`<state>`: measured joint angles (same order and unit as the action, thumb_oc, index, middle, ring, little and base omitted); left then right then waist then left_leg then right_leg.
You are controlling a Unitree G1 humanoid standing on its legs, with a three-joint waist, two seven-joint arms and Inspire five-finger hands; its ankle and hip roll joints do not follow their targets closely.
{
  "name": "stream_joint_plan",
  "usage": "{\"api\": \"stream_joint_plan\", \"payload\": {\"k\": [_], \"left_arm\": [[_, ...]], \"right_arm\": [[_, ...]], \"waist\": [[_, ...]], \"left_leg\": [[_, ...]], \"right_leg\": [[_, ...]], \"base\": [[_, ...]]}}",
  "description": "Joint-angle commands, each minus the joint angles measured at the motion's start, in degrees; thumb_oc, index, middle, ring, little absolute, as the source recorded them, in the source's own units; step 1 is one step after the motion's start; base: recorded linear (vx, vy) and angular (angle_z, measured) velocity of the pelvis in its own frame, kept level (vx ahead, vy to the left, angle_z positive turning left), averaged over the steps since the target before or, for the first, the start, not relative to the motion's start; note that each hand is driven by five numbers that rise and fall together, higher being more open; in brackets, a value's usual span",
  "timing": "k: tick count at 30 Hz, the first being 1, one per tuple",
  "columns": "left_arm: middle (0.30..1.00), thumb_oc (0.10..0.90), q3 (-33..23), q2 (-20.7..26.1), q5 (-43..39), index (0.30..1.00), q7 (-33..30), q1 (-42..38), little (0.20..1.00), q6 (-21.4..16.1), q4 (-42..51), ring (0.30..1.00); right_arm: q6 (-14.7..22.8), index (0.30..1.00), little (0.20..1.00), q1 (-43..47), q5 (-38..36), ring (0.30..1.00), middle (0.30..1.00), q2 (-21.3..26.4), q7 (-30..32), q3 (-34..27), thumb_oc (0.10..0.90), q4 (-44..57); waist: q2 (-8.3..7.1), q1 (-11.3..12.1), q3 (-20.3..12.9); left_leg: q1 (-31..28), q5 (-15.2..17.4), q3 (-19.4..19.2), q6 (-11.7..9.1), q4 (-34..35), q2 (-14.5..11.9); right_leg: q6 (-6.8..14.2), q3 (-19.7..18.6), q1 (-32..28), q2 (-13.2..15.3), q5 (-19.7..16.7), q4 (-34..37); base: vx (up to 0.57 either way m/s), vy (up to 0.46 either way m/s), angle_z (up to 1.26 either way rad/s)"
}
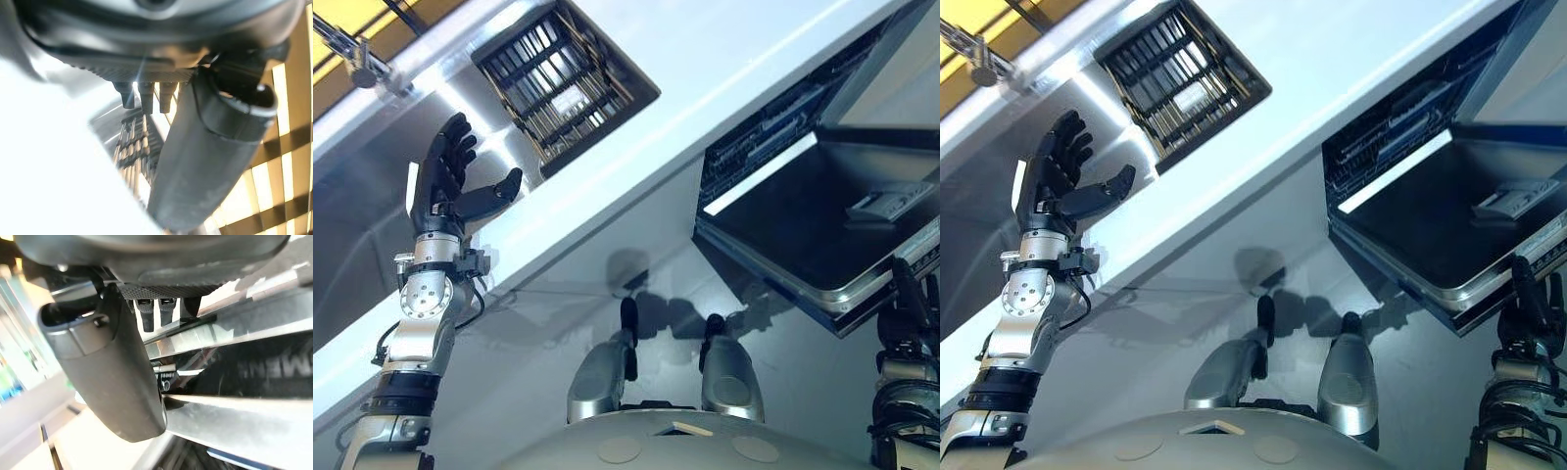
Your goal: Pick up plates and place into dishwasher.
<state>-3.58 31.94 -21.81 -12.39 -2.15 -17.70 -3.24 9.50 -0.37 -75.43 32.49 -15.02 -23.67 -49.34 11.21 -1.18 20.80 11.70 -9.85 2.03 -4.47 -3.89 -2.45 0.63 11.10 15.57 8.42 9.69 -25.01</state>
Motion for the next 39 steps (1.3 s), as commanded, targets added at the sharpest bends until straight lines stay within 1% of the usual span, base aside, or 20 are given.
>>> {"api": "stream_joint_plan", "payload": {"k": [1,2,3,4,7,9,11,13,17,19,21,23,24,25,28,31,34,36,39], "left_arm": [[0.900,0.800,-2.9,2.6,3.7,0.900,-2.5,-7.7,0.900,-8.2,3.2,0.900],[0.900,0.800,-2.8,3.0,4.0,0.900,-2.8,-8.6,0.900,-8.0,3.2,0.900],[0.900,0.800,-2.7,3.5,4.3,0.900,-3.0,-9.9,0.900,-7.8,2.9,0.900],[0.900,0.800,-2.7,3.8,4.5,0.900,-3.1,-10.7,0.900,-7.6,2.7,0.900],[0.900,0.800,-2.2,4.2,4.5,0.900,-3.3,-12.9,0.900,-6.4,2.3,0.900],[0.900,0.800,-2.1,4.1,4.3,0.900,-3.0,-13.5,0.900,-6.0,1.9,0.900],[0.900,0.800,-2.3,4.1,3.8,0.900,-2.5,-13.3,0.900,-5.6,1.9,0.900],[0.900,0.800,-2.6,4.1,3.2,0.900,-2.3,-12.5,0.900,-5.5,1.9,0.900],[0.900,0.800,-3.2,4.1,2.4,0.900,-2.6,-10.6,0.900,-6.5,1.4,0.900],[0.900,0.800,-3.4,4.2,1.9,0.900,-2.4,-10.1,0.900,-7.1,1.0,0.900],[0.900,0.800,-3.4,4.4,1.9,0.900,-2.4,-10.1,0.900,-7.4,0.4,0.900],[0.900,0.800,-3.4,4.6,1.6,0.900,-2.1,-10.0,0.900,-7.3,0.3,0.900],[0.900,0.800,-3.4,4.8,1.1,0.900,-1.8,-10.0,0.900,-7.3,0.1,0.900],[0.900,0.800,-3.4,4.8,1.2,0.900,-1.7,-10.0,0.900,-7.2,0.1,0.900],[0.900,0.800,-3.1,5.1,1.4,0.900,-1.7,-10.2,0.900,-6.7,0.1,0.900],[0.900,0.800,-3.0,6.0,1.6,0.900,-1.6,-10.9,0.900,-6.1,-0.3,0.900],[0.900,0.800,-3.4,6.8,1.5,0.900,-1.8,-11.1,0.900,-5.8,-0.6,0.900],[0.900,0.800,-3.9,7.5,1.7,0.900,-2.1,-10.8,0.900,-5.8,-0.7,0.900],[0.900,0.800,-4.8,8.2,2.7,0.900,-2.6,-10.1,0.900,-6.1,-0.1,0.900]], "right_arm": [[-4.9,0.900,0.900,13.8,1.6,0.900,0.900,-2.6,-22.1,16.8,0.800,19.9],[-4.3,0.900,0.900,14.8,1.7,0.900,0.900,-2.9,-22.5,18.1,0.800,22.0],[-3.4,0.900,0.900,16.7,2.1,0.900,0.900,-3.4,-21.6,19.6,0.800,24.6],[-3.3,0.900,0.900,18.1,2.2,0.900,0.900,-3.7,-20.5,20.3,0.800,26.4],[-3.9,0.900,0.900,22.3,3.4,0.900,0.900,-4.9,-19.0,21.9,0.800,30.4],[-4.6,0.900,0.900,24.1,4.0,0.900,0.900,-5.3,-19.5,22.5,0.800,31.8],[-5.1,0.900,0.900,25.5,4.5,0.900,0.900,-5.9,-20.2,23.1,0.800,33.6],[-5.9,0.900,0.900,26.1,5.1,0.900,0.900,-6.5,-22.4,23.9,0.800,35.6],[-7.7,0.900,0.900,27.6,6.1,0.900,0.900,-7.6,-27.2,26.5,0.800,42.5],[-7.8,0.900,0.900,28.4,7.3,0.900,0.900,-8.2,-27.2,27.9,0.800,46.3],[-8.1,0.900,0.900,29.8,7.8,0.900,0.900,-8.4,-25.8,28.7,0.800,48.6],[-7.5,0.900,0.900,31.3,9.1,0.900,0.900,-8.7,-23.2,29.1,0.800,50.2],[-8.0,0.900,0.900,32.2,9.9,0.900,0.900,-8.9,-21.5,29.2,0.800,51.4],[-8.0,0.900,0.900,32.5,10.4,0.900,0.900,-9.1,-20.3,29.3,0.800,51.8],[-8.0,0.900,0.900,33.6,11.8,0.900,0.900,-9.4,-16.6,29.2,0.800,52.5],[-6.9,0.900,0.900,34.7,12.3,0.900,0.900,-9.1,-12.1,29.2,0.800,51.3],[-5.4,0.900,0.900,35.4,12.7,0.900,0.900,-9.4,-7.7,28.6,0.800,49.5],[-3.0,0.900,0.900,35.2,14.1,0.900,0.900,-10.0,-3.1,28.3,0.800,48.2],[1.0,0.900,0.900,34.3,19.4,0.900,0.900,-10.1,4.3,27.6,0.800,46.8]], "waist": [[-3.80,3.9,4.7],[-4.24,4.1,5.4],[-4.58,4.2,6.3],[-4.77,4.2,6.7],[-4.90,4.3,7.5],[-5.01,4.5,7.7],[-5.15,5.0,8.0],[-5.29,5.4,8.1],[-5.62,6.1,8.3],[-6.08,6.4,8.2],[-6.47,6.6,8.2],[-6.62,6.9,8.0],[-6.64,7.1,7.9],[-6.73,7.2,7.8],[-6.89,7.5,7.3],[-6.94,7.9,6.7],[-6.87,8.3,6.2],[-6.71,8.5,5.6],[-6.53,8.8,4.9]], "left_leg": [[5.1,11.5,-1.0,2.3,-16.3,5.0],[6.8,12.1,-1.2,2.5,-18.4,5.2],[9.0,12.5,-1.4,2.8,-21.3,5.6],[10.3,12.7,-1.4,3.1,-23.0,6.0],[13.2,13.6,-1.8,3.9,-26.5,6.7],[14.2,13.8,-1.8,4.2,-27.8,7.0],[14.6,13.9,-1.7,4.4,-28.8,7.3],[14.1,13.3,-1.5,4.4,-28.8,7.5],[12.6,12.0,-1.1,4.5,-27.5,7.7],[11.5,11.9,-1.0,4.6,-26.5,7.8],[10.6,11.9,-1.0,4.7,-25.8,7.8],[9.5,12.1,-0.9,5.0,-25.1,7.9],[9.1,11.7,-0.8,5.2,-24.4,7.8],[8.7,12.3,-0.8,5.3,-24.4,7.9],[7.5,12.9,-0.6,5.7,-23.3,8.2],[6.7,12.6,-0.4,6.1,-22.4,8.2],[5.2,12.6,-0.3,6.5,-21.4,8.2],[3.9,12.4,-0.3,6.8,-20.0,8.1],[2.3,12.0,-0.6,7.1,-18.2,7.9]], "right_leg": [[-2.3,0.9,1.7,-0.5,2.0,-6.4],[-2.4,0.7,3.1,-0.4,2.3,-8.2],[-2.6,0.1,4.9,-0.4,2.4,-10.3],[-2.8,-0.4,6.0,-0.5,2.5,-11.5],[-3.2,-1.5,8.4,-0.8,3.0,-14.5],[-3.3,-1.9,9.1,-1.0,3.1,-15.5],[-3.2,-2.3,8.9,-1.1,2.9,-15.9],[-3.0,-2.6,8.0,-1.5,2.4,-15.1],[-2.4,-2.8,6.2,-1.8,0.9,-12.7],[-2.0,-2.8,5.3,-1.8,0.1,-11.3],[-1.7,-2.7,4.6,-1.7,-0.6,-10.3],[-1.5,-2.7,3.8,-1.7,-1.2,-9.4],[-1.4,-2.7,3.4,-1.6,-2.0,-8.6],[-1.3,-2.8,3.0,-1.5,-1.7,-8.5],[-1.1,-2.8,1.8,-1.3,-2.3,-7.1],[-0.9,-2.6,0.8,-1.0,-3.3,-5.7],[-0.6,-2.3,-0.5,-0.7,-3.7,-4.6],[-0.2,-2.0,-1.6,-0.4,-3.9,-3.7],[0.3,-1.5,-2.6,0.0,-4.1,-2.9]], "base": [[-0.13,-0.036,-0.01],[-0.10,-0.012,-0.02],[-0.09,-0.001,-0.03],[-0.07,0.015,-0.09],[-0.04,0.053,-0.33],[0.00,0.063,0.06],[0.03,0.053,-0.15],[0.09,0.070,-0.75],[0.07,0.088,0.01],[0.07,0.057,-0.34],[0.08,0.061,-0.23],[0.08,0.076,0.10],[0.08,0.076,0.27],[0.09,0.075,0.35],[0.08,0.056,0.38],[0.08,0.051,1.07],[0.10,0.048,0.24],[0.09,0.050,0.04],[0.06,0.041,0.02]]}}
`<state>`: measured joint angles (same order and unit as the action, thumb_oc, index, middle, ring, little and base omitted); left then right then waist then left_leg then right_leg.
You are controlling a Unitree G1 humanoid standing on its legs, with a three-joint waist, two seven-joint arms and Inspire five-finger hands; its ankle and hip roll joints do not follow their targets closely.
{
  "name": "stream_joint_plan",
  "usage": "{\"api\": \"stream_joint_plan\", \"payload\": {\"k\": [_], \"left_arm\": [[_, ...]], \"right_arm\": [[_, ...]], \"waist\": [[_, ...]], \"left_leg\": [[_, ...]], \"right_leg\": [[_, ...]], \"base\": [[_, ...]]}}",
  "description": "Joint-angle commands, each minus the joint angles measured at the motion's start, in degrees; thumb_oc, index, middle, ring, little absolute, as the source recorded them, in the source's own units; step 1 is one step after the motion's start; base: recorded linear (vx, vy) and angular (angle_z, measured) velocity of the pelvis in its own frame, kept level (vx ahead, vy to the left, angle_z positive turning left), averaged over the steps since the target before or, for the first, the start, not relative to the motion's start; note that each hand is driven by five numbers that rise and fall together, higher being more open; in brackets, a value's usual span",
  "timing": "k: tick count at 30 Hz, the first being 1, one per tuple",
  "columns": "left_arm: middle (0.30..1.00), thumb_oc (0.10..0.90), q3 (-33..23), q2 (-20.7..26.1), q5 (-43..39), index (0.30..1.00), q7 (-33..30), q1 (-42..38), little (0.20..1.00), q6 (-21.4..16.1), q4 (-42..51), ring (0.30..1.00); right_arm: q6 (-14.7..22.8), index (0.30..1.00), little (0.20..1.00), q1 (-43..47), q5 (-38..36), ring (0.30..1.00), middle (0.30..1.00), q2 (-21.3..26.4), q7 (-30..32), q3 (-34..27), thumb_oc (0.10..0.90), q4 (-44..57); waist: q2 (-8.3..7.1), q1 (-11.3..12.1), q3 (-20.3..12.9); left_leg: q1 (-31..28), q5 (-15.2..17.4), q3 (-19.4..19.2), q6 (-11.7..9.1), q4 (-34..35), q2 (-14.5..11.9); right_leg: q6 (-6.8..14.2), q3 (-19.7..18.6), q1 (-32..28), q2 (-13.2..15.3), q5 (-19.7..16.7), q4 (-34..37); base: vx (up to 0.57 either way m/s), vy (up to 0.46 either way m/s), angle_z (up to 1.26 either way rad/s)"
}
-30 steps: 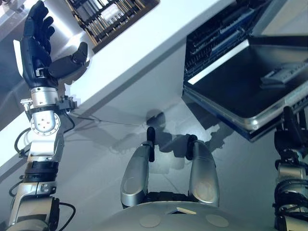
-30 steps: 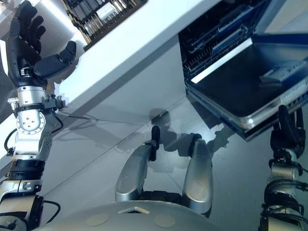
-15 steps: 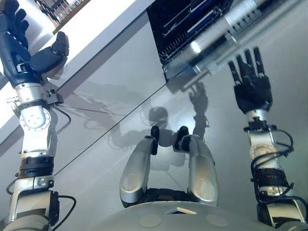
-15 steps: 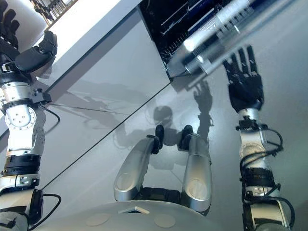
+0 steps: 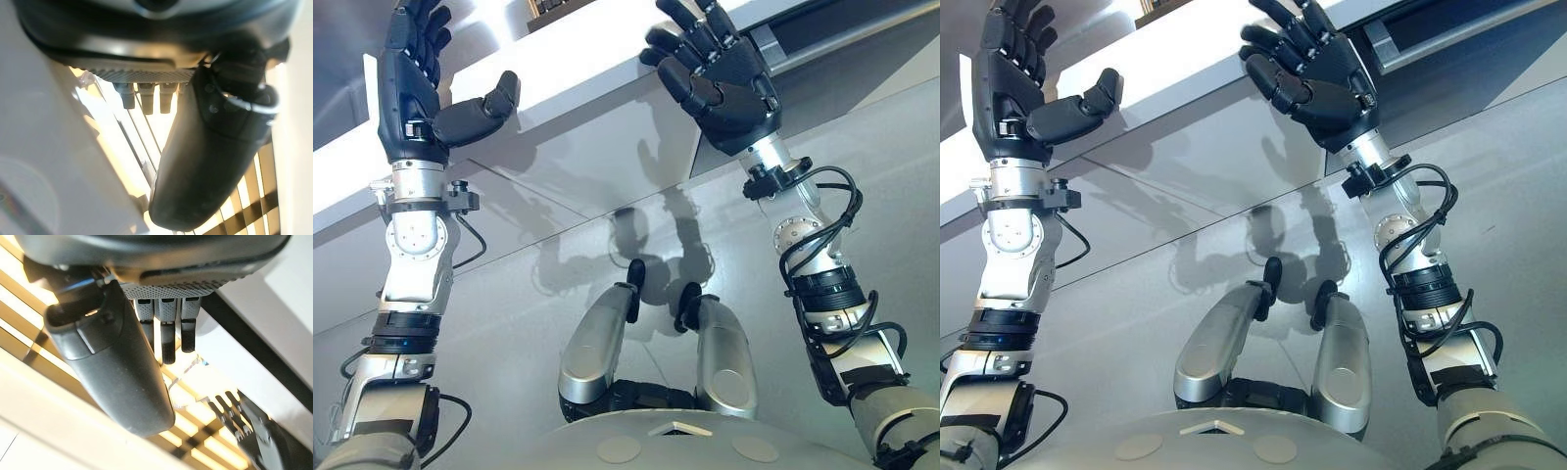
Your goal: Pick up plates and place into dishwasher.
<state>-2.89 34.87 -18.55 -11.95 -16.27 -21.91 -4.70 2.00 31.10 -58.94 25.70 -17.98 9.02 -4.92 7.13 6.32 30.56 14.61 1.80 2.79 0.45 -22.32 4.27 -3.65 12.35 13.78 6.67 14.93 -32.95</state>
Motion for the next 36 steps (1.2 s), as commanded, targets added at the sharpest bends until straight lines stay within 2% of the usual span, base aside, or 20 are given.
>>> {"api": "stream_joint_plan", "payload": {"k": [1,4,7,8,10,12,13,14,16,18,21,22,24,27,31,33,34,36], "left_arm": [[0.900,0.800,-6.0,5.7,-0.2,0.900,-3.6,4.2,0.900,-2.0,1.8,0.900],[0.900,0.800,-8.8,7.2,0.9,0.900,-4.4,6.2,0.900,-2.8,3.3,0.900],[0.900,0.800,-12.7,7.8,2.1,0.900,-4.5,9.9,0.900,-4.9,5.9,0.900],[0.900,0.800,-14.8,7.7,2.6,0.900,-4.4,12.0,0.900,-6.2,7.6,0.900],[0.900,0.800,-16.8,7.5,2.9,0.900,-4.0,14.0,0.900,-8.0,9.2,0.900],[0.900,0.800,-18.5,7.2,2.7,0.900,-3.7,15.3,0.900,-8.6,11.3,0.900],[0.900,0.800,-19.0,6.6,3.0,0.900,-3.5,16.0,0.900,-9.5,12.1,0.900],[0.900,0.800,-19.3,6.5,2.9,0.900,-3.3,16.2,0.900,-9.8,12.3,0.900],[0.900,0.800,-19.4,5.7,2.8,0.900,-2.9,16.8,0.900,-10.8,13.8,0.900],[0.900,0.800,-19.1,4.9,2.7,0.900,-1.4,16.5,0.900,-11.4,14.2,0.900],[0.900,0.800,-18.3,4.5,1.1,0.900,1.3,15.5,0.900,-10.9,15.5,0.900],[0.900,0.800,-17.9,4.4,-0.1,0.900,2.5,15.1,0.900,-10.8,15.9,0.900],[0.900,0.800,-16.5,3.7,-1.8,0.900,5.2,13.6,0.900,-9.1,17.3,0.900],[0.900,0.800,-13.9,2.6,-4.0,0.900,9.2,11.7,0.900,-7.0,18.6,0.900],[0.900,0.800,-7.1,-0.6,-9.8,0.900,14.9,7.3,0.900,0.9,19.8,0.900],[0.900,0.800,-3.9,-2.6,-11.4,0.900,16.5,5.1,0.900,3.6,19.8,0.900],[0.900,0.800,-1.0,-4.7,-12.8,0.900,17.3,3.4,0.900,6.3,19.9,0.900],[0.900,0.800,0.8,-6.0,-13.1,0.900,17.5,2.6,0.900,7.3,19.5,0.900]], "right_arm": [[9.1,0.900,0.900,2.2,5.0,0.900,0.900,-3.5,10.5,-5.5,0.800,1.8],[12.1,0.900,0.900,-2.2,14.6,0.900,0.900,-3.7,18.3,-7.2,0.800,0.6],[14.4,0.900,0.900,-11.0,22.0,0.900,0.900,-3.0,21.2,-9.7,0.800,0.2],[16.8,0.900,0.900,-16.2,24.5,0.900,0.900,-2.3,22.0,-10.8,0.800,-0.8],[21.0,0.900,0.900,-20.8,30.8,0.900,0.900,-2.6,26.1,-12.4,0.800,-2.4],[25.9,0.900,0.900,-24.4,39.8,0.900,0.900,-3.6,34.4,-13.9,0.800,-3.2],[28.3,0.900,0.900,-26.3,50.1,0.900,0.900,-4.2,42.2,-14.9,0.800,-3.7],[28.9,0.900,0.900,-26.9,54.0,0.900,0.900,-4.0,46.4,-15.2,0.800,-3.8],[27.4,0.900,0.900,-29.3,63.9,0.900,0.900,-4.7,56.2,-16.4,0.800,-3.4],[27.0,0.900,0.900,-31.0,65.1,0.900,0.900,-4.7,61.5,-16.9,0.800,-5.6],[25.0,0.900,0.900,-33.4,64.9,0.900,0.900,-6.0,63.1,-17.9,0.800,-10.9],[22.8,0.900,0.900,-34.1,63.7,0.900,0.900,-6.4,62.3,-18.1,0.800,-13.2],[18.3,0.900,0.900,-35.5,60.1,0.900,0.900,-7.4,58.2,-17.6,0.800,-20.7],[14.8,0.900,0.900,-36.8,54.1,0.900,0.900,-8.5,50.8,-16.2,0.800,-29.3],[8.2,0.900,0.900,-36.2,50.8,0.900,0.900,-9.0,44.0,-11.8,0.800,-38.5],[7.5,0.900,0.900,-35.3,51.0,0.900,0.900,-9.0,42.1,-10.0,0.800,-43.7],[5.4,0.900,0.900,-34.4,51.7,0.900,0.900,-9.3,41.2,-8.0,0.800,-46.6],[4.6,0.900,0.900,-34.2,52.9,0.900,0.900,-9.6,40.0,-6.7,0.800,-48.4]], "waist": [[-2.35,1.4,-5.2],[-2.19,1.1,-6.7],[-2.23,0.4,-9.1],[-2.36,0.0,-10.7],[-2.49,-0.6,-12.6],[-2.64,-1.5,-14.8],[-2.75,-2.0,-16.0],[-2.76,-2.3,-16.6],[-2.99,-3.1,-18.5],[-3.35,-4.0,-19.9],[-3.92,-5.1,-21.8],[-4.12,-5.4,-22.4],[-4.63,-6.2,-23.4],[-5.35,-7.0,-24.2],[-6.20,-7.4,-25.2],[-6.30,-7.4,-25.5],[-6.32,-7.6,-25.8],[-6.29,-7.7,-26.1]], "left_leg": [[-1.2,0.2,-1.4,2.3,1.1,1.2],[-3.7,-0.3,-1.7,2.5,4.0,1.0],[-6.6,-1.0,-2.0,2.6,7.9,1.0],[-8.2,-1.3,-2.2,2.6,10.1,0.8],[-10.2,-1.5,-2.4,2.4,12.6,0.5],[-12.3,-1.7,-2.6,2.2,15.3,0.2],[-13.6,-1.7,-2.8,2.1,16.7,-0.1],[-14.0,-1.8,-2.9,2.0,17.2,-0.2],[-15.6,-2.0,-3.3,1.8,19.4,-0.6],[-17.1,-2.3,-3.9,1.4,21.9,-1.0],[-19.2,-2.9,-4.7,1.0,25.2,-1.6],[-19.7,-3.0,-5.0,0.8,26.0,-1.8],[-20.8,-2.9,-5.7,0.5,27.0,-2.3],[-21.5,-2.5,-6.4,0.2,27.1,-2.7],[-22.4,-2.1,-7.8,-0.2,27.2,-3.1],[-22.7,-2.1,-8.2,-0.2,27.3,-3.4],[-22.9,-2.0,-8.6,-0.2,27.3,-3.6],[-23.0,-2.0,-8.7,-0.2,27.3,-3.7]], "right_leg": [[4.8,-2.7,-1.2,1.8,-9.4,5.5],[5.5,-2.7,-3.1,2.1,-10.1,8.1],[6.5,-2.8,-5.5,2.2,-11.0,12.1],[6.8,-2.8,-7.0,2.2,-11.4,14.6],[7.2,-2.7,-9.0,2.0,-11.9,17.6],[7.4,-2.9,-11.1,1.6,-12.4,20.9],[7.6,-3.0,-12.3,1.3,-12.7,22.5],[7.7,-3.1,-12.7,1.2,-12.9,23.1],[7.8,-3.4,-14.0,0.6,-13.4,25.2],[8.0,-3.9,-15.4,0.0,-13.9,27.4],[8.0,-4.6,-17.1,-1.1,-14.4,29.9],[8.0,-4.9,-17.6,-1.5,-14.5,30.6],[7.9,-5.4,-18.6,-2.2,-14.7,32.1],[7.6,-6.1,-19.4,-2.8,-15.2,33.4],[7.3,-6.5,-20.7,-3.6,-16.7,36.2],[7.2,-6.5,-21.1,-3.9,-16.9,36.6],[7.1,-6.7,-21.2,-4.2,-16.8,36.4],[7.0,-6.9,-21.1,-4.4,-16.7,36.2]], "base": [[0.07,0.042,-0.03],[0.07,0.038,-0.05],[0.07,0.032,0.00],[0.08,0.026,0.04],[0.08,0.012,0.02],[0.08,0.000,0.02],[0.06,-0.005,-0.02],[0.04,-0.009,0.00],[0.00,0.000,0.00],[0.00,-0.035,-0.07],[-0.04,-0.051,-0.12],[-0.06,-0.056,-0.18],[-0.06,-0.052,-0.17],[-0.06,-0.046,-0.10],[-0.03,-0.041,-0.09],[-0.01,-0.035,-0.16],[-0.01,-0.030,-0.17],[-0.01,-0.014,-0.21]]}}
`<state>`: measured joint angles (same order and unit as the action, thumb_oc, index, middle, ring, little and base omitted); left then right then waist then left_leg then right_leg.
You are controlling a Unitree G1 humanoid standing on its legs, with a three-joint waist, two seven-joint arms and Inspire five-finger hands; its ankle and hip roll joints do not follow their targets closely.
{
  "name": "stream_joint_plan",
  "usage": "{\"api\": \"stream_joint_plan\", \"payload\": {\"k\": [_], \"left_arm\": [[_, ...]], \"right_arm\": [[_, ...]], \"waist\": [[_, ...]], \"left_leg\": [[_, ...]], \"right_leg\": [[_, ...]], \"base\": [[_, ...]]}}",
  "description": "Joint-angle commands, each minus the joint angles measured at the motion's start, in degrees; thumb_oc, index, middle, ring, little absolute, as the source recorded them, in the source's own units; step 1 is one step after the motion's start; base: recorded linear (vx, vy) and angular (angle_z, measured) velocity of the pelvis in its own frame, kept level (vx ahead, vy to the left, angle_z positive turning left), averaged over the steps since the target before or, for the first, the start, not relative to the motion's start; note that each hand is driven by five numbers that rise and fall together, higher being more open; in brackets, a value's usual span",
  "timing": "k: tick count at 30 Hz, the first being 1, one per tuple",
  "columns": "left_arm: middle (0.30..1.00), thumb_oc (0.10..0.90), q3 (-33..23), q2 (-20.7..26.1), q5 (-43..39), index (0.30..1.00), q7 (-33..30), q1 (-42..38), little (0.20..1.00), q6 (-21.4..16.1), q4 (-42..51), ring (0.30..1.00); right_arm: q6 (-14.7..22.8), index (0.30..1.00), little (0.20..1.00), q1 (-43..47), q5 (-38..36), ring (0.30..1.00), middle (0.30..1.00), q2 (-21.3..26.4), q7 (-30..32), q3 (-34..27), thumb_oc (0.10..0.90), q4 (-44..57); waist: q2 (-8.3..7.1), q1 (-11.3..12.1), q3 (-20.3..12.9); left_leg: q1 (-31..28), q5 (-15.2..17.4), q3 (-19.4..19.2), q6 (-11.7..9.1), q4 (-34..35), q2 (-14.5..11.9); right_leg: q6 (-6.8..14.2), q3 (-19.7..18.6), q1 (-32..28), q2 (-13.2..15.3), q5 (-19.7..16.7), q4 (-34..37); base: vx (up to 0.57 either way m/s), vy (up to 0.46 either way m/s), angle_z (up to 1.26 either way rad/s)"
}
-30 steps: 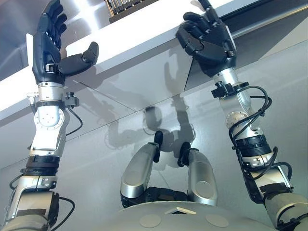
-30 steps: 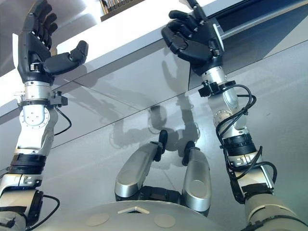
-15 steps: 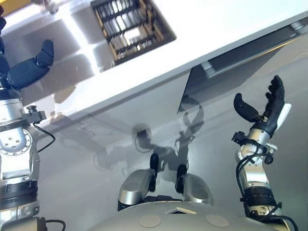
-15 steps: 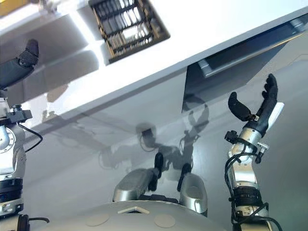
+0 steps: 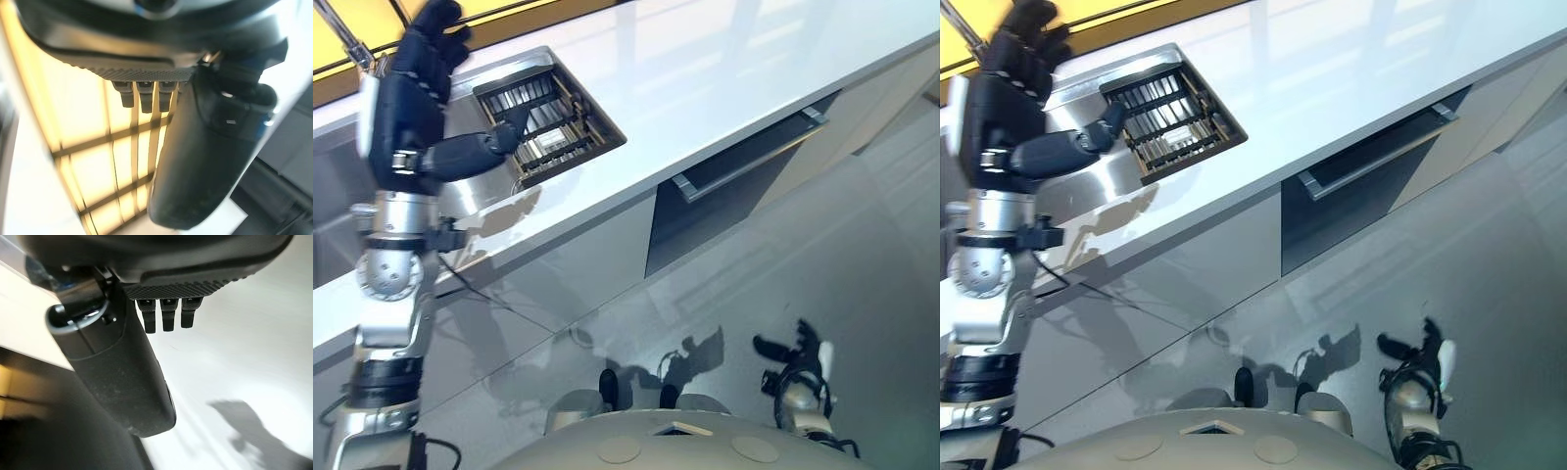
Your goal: Pick up plates and place into dishwasher.
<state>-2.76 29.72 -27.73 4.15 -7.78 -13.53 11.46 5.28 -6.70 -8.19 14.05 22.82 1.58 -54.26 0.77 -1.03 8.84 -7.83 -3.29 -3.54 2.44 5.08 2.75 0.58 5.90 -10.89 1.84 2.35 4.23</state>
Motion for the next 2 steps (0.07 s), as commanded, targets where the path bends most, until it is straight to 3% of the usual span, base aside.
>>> {"api": "stream_joint_plan", "payload": {"k": [1,2], "left_arm": [[0.900,0.800,2.1,-1.8,-4.3,0.900,1.8,-6.5,0.900,-0.8,2.7,0.900],[0.900,0.800,2.9,-2.2,-5.1,0.900,2.3,-6.7,0.900,-0.3,2.5,0.900]], "right_arm": [[1.3,0.900,0.900,3.8,3.2,0.900,0.900,2.1,-1.5,2.1,0.800,-0.9],[0.8,0.900,0.900,3.8,4.1,0.900,0.900,2.0,-2.3,2.8,0.800,-1.6]], "waist": [[0.09,-0.5,-4.5],[0.11,-0.6,-4.6]], "left_leg": [[-0.7,3.2,-2.5,-2.1,-0.1,-2.2],[-0.7,3.2,-2.6,-2.1,-0.1,-2.2]], "right_leg": [[2.6,-0.5,3.5,0.2,-4.1,-1.0],[2.6,-0.6,3.5,0.1,-4.0,-1.1]], "base": [[-0.01,-0.001,-0.23],[-0.02,0.000,-0.28]]}}
